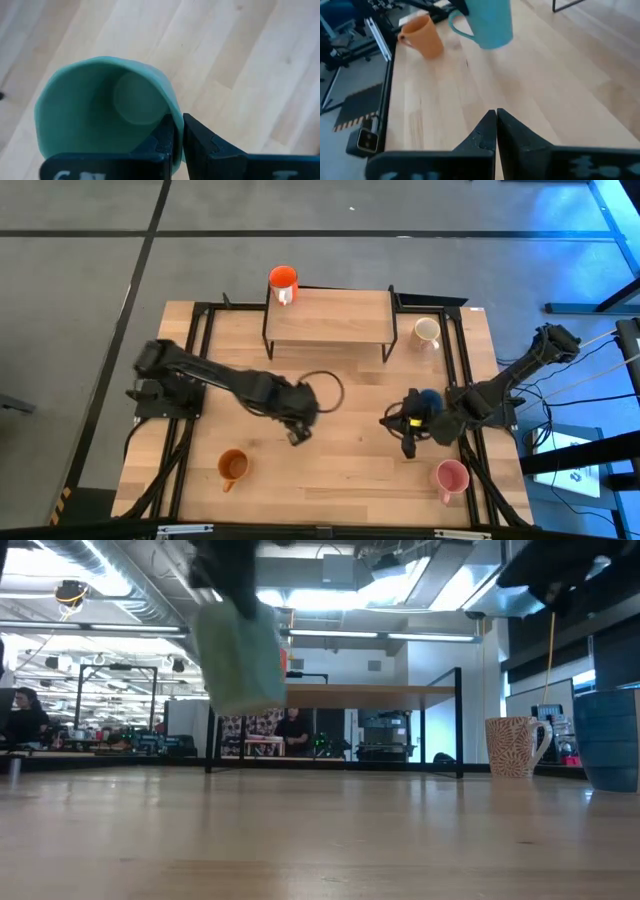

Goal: Place coffee mugs
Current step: Put the green mug on the shelf

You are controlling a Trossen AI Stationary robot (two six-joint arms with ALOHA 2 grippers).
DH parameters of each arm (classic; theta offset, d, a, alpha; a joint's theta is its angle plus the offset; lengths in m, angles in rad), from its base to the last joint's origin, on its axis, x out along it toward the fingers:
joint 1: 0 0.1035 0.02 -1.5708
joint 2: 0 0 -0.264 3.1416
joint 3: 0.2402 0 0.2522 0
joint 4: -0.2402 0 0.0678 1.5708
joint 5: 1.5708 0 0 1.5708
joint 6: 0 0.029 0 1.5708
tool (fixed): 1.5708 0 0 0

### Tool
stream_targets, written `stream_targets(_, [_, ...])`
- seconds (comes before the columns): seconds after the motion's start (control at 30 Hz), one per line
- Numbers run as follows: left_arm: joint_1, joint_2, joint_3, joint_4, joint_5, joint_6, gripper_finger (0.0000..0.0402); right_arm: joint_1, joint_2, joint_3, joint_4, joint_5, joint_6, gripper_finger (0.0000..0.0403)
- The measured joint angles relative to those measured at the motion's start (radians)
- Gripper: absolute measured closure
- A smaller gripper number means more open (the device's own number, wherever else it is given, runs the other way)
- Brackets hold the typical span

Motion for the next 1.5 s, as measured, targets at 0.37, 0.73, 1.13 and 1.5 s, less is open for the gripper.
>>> stream_targets(0.37, [0.012,0.304,0.227,0.01,0.046,-0.026,0.0385,0.119,0.084,-0.023,-0.033,0.006,0.121,0.0402])
stream_targets(0.73, [0.02,0.353,0.231,0.084,0.067,-0.074,0.0347,0.125,0.142,-0.022,0.003,-0.055,0.196,0.0401])
stream_targets(1.13, [-0.034,0.153,0.23,0.038,0.105,0.142,0.0286,0.12,0.183,0.051,0.178,-0.134,0.137,0.0224])
stream_targets(1.5, [-0.277,-0.162,0.036,-0.07,-0.128,0.265,0.0286,-0.008,0.587,0.613,-0.3,-0.143,0.281,0.0206])
